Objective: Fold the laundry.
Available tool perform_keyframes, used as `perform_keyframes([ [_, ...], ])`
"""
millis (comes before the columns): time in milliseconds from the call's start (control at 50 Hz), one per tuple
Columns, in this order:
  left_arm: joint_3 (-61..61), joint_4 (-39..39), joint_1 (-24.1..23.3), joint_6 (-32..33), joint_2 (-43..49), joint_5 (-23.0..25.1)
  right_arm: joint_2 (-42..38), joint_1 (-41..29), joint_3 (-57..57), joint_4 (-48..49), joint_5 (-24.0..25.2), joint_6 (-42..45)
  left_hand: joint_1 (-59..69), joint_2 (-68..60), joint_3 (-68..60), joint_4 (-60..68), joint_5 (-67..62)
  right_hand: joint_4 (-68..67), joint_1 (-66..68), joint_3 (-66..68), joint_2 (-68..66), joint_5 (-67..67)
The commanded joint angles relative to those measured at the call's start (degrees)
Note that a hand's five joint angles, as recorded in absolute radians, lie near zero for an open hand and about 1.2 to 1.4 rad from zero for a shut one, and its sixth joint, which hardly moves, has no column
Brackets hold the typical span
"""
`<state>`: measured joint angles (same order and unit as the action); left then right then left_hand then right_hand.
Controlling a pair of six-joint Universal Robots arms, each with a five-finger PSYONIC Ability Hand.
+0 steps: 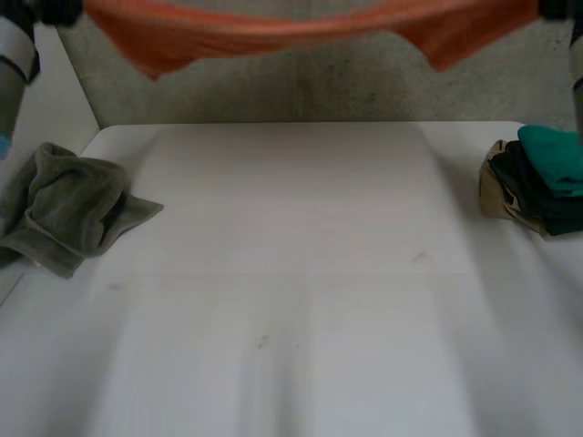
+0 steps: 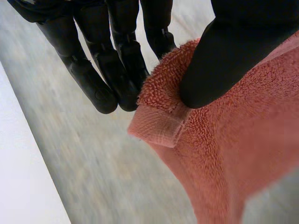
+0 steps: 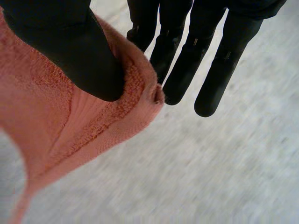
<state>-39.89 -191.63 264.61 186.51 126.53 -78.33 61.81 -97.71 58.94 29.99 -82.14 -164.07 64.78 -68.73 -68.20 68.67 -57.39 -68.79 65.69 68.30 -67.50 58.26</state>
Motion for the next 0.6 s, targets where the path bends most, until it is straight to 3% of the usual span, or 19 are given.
perform_keyframes([
  [20, -9.23, 0.55, 0.64, 4.82, 2.4, 1.07, -4.76, 0.68, 4.95, -8.45, 1.02, 2.53, 15.22, -11.27, -11.8, 11.33, -12.61, -11.21, 14.31, 11.7, -12.5, 11.74],
  [220, -25.4, 12.85, 0.47, 14.66, 1.36, 3.89, -7.32, 1.82, 15.67, -19.25, 2.25, 12.89, 15.22, -11.27, -11.8, 11.33, -12.61, -11.21, 14.31, 11.7, -12.5, 11.74],
  [380, -37.0, 29.89, 1.78, 29.24, -6.72, 2.48, 1.2, 4.81, 22.61, -38.58, 2.07, 27.12, 15.22, -11.27, -11.8, 11.33, -12.61, -11.21, 14.31, 11.7, -12.5, 11.74],
  [480, -44.2, 43.59, 3.45, 39.25, -13.75, 2.83, 9.1, 8.93, 29.72, -55.52, 1.9, 40.81, 15.22, -11.27, -11.8, 11.33, -12.61, -11.21, 14.31, 11.7, -12.5, 11.74],
  [540, -46.32, 47.92, 3.98, 43.39, -16.04, 3.71, 12.01, 11.39, 32.98, -60.47, 2.25, 47.6, 15.22, -11.27, -11.8, 11.33, -12.61, -11.21, 14.31, 11.7, -12.5, 11.74],
  [600, -47.38, 51.61, 4.6, 47.71, -17.89, 5.2, 14.3, 12.9, 34.22, -59.26, 4.62, 53.5, 15.22, -11.27, -11.8, 11.33, -12.61, -11.21, 14.31, 11.7, -12.5, 11.74],
])
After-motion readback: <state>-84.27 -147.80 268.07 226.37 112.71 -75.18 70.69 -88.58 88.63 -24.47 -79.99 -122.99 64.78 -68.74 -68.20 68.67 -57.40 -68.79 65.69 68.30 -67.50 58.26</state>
